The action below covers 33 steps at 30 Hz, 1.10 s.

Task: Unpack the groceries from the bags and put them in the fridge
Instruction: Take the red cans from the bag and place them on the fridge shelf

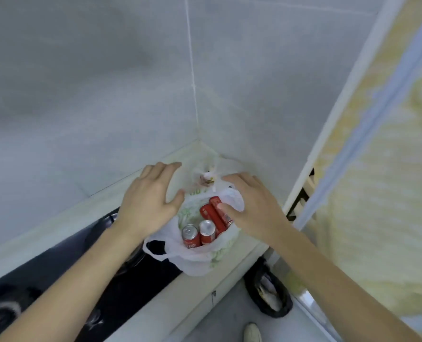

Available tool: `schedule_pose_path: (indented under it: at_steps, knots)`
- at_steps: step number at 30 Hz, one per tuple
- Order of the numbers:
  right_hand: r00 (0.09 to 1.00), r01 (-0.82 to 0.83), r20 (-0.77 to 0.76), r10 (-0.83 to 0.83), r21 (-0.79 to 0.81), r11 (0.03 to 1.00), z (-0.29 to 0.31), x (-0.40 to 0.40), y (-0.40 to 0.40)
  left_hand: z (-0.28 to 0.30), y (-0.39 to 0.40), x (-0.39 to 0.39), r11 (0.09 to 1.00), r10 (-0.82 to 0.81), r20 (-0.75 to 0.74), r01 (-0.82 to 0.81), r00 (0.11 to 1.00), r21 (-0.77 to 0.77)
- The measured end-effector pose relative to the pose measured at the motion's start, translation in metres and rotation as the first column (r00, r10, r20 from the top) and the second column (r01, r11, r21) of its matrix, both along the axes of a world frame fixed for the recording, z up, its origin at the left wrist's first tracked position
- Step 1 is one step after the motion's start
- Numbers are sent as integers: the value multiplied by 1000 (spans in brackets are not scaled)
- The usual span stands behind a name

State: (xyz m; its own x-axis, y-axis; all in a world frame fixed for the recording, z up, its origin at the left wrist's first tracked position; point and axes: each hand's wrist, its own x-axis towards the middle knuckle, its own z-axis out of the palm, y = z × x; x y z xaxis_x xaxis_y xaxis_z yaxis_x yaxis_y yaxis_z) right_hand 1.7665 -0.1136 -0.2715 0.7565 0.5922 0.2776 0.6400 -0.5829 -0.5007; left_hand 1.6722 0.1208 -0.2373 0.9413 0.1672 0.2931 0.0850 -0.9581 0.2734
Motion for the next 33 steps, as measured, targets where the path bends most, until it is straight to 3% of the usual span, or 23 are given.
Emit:
schedule_pose_path:
  at_steps: [7, 11, 14, 19, 24, 33]
  knots:
    - [939, -216, -302, 165, -142, 966, -114, 42, 45, -100, 10, -13, 955, 182, -259, -233, 948, -183]
    - [864, -328, -452, 223, -169, 929, -168, 56, 55, -168, -14, 9, 938, 149, -489, -279, 860, -206]
    - [839, -382, -475, 265, -167, 909, -197, 60, 64, -204, -25, 23, 924, 133, -580, -313, 803, -221]
    - [876, -344, -420, 238, -197, 918, -228, 59, 78, -234, -30, 39, 880, 209, -565, -405, 799, -248]
    - [867, -271, -453, 209, -76, 960, -243, 59, 70, -247, -29, 41, 849, 238, -553, -447, 799, -281]
    - [865, -98, -487, 122, 75, 992, -215, 60, 56, -222, -29, 37, 868, 232, -471, -399, 851, -295]
